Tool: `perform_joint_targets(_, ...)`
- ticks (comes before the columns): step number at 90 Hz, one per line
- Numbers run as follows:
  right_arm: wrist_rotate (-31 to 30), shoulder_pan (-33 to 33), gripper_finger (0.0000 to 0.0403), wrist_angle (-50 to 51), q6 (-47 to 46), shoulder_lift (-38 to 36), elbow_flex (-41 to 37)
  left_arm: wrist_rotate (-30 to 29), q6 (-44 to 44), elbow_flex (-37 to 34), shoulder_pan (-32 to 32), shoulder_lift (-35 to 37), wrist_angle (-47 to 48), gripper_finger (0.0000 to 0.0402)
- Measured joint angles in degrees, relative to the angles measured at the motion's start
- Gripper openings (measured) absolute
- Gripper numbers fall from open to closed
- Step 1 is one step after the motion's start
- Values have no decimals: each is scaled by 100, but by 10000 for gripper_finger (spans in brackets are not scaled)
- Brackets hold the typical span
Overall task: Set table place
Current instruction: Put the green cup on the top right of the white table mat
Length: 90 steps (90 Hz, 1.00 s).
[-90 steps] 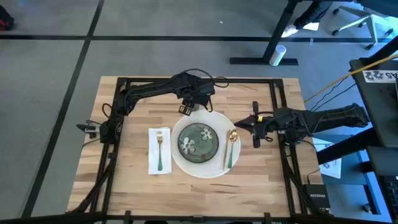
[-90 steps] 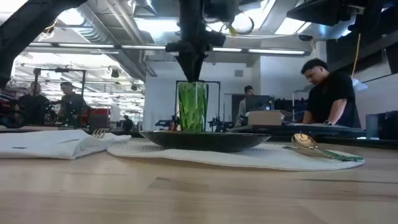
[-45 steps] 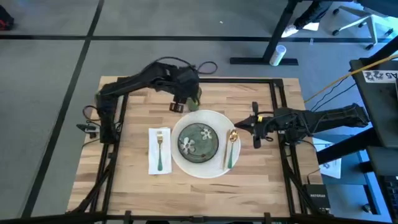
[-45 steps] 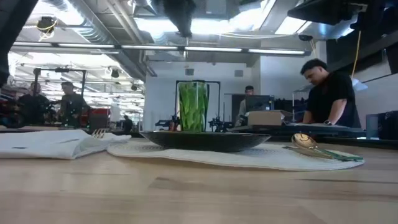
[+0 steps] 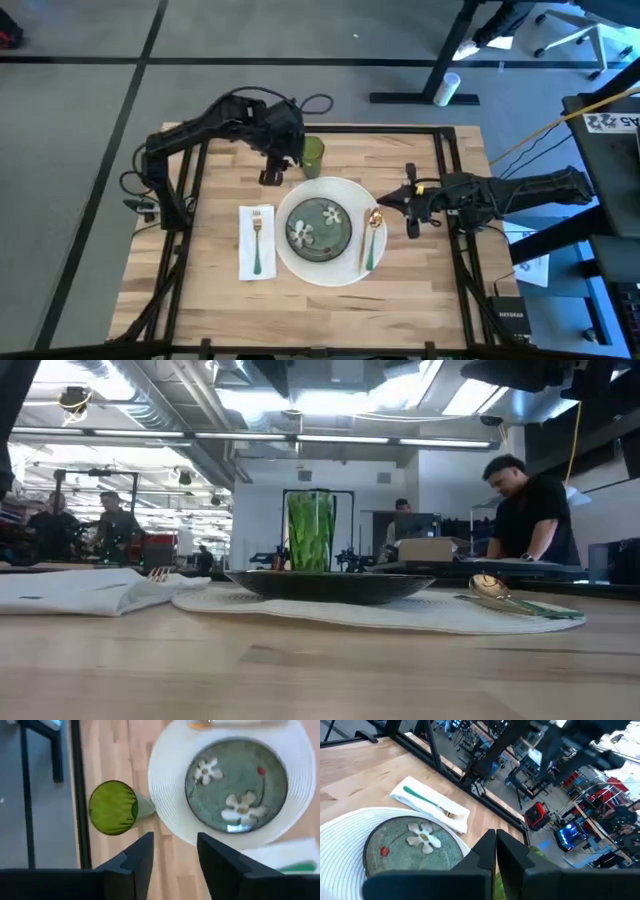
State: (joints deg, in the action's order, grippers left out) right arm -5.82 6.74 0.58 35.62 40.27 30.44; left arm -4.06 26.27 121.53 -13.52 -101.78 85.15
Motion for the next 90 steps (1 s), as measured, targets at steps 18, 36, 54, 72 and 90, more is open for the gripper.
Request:
perform_joint_targets(18,395,0,0,17,66,-1,0,834,270,-271,-285,27,34,11)
perform_joint_targets(36,490,2,0,163,79,-48,0,2294,486,-687,-604,379,-463,1)
perform_joint_targets(54,289,2,0,446,-22,-36,0,2355,567,-1950,-597,1087,-1524,0)
perform_joint_targets(72,415,2,0,258,-70,-29,0,2342,193,-3933,-701,2200,-3132,0)
perform_joint_targets(90,438,0,0,-446,-94,365,0,2334,-354,-5682,-763,3237,-4851,0)
